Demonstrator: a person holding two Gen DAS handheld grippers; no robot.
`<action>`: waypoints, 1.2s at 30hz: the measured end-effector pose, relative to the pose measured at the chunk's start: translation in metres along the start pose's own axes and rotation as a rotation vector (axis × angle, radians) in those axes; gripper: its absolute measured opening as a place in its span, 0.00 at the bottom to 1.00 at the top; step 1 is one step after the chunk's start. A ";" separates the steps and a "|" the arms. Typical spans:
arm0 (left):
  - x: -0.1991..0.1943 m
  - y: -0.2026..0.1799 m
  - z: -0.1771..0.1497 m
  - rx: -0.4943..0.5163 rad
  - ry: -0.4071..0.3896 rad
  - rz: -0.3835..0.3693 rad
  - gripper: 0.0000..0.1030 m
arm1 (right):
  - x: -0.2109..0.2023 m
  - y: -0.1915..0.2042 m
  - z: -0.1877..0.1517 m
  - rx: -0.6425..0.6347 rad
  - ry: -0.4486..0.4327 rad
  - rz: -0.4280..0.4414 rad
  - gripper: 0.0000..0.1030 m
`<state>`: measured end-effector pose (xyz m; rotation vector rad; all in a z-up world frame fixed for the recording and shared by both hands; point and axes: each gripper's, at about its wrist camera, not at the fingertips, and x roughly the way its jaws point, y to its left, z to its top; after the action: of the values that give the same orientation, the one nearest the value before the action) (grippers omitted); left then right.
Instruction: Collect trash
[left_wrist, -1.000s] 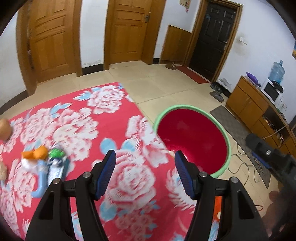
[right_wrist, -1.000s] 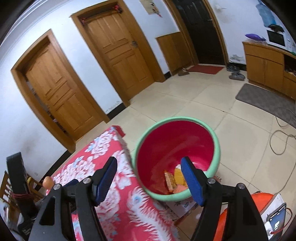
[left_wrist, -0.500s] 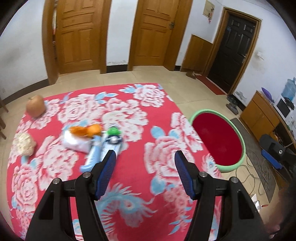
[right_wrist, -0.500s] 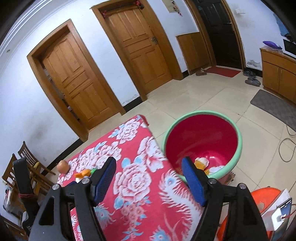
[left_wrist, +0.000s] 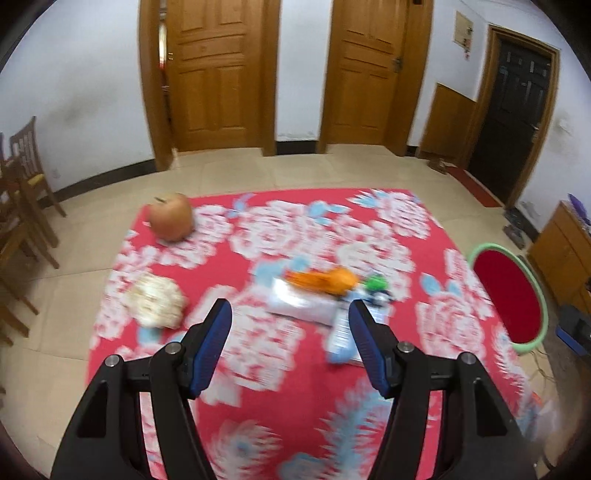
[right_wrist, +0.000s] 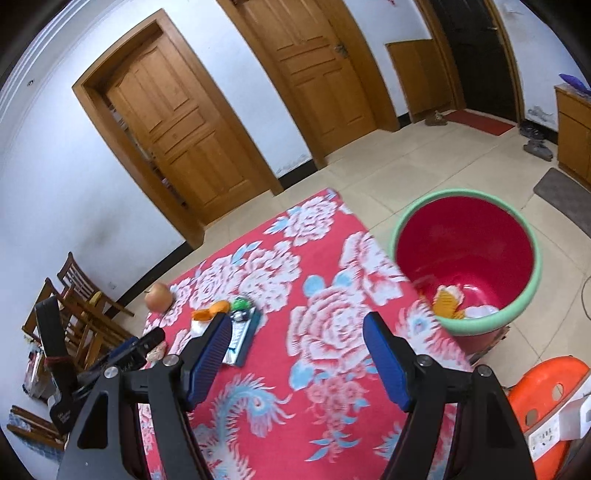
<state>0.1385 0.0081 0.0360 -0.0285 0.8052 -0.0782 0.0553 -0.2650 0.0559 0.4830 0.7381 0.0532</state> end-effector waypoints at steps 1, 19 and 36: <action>0.002 0.008 0.001 -0.008 -0.001 0.014 0.64 | 0.003 0.004 -0.001 0.000 0.010 0.005 0.74; 0.077 0.119 -0.014 -0.229 0.076 0.109 0.64 | 0.088 0.086 -0.025 -0.127 0.139 0.025 0.74; 0.094 0.146 -0.025 -0.344 0.060 0.051 0.51 | 0.164 0.126 -0.056 -0.246 0.229 0.010 0.52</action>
<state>0.1943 0.1462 -0.0572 -0.3319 0.8710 0.1090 0.1551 -0.0958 -0.0280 0.2470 0.9400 0.2086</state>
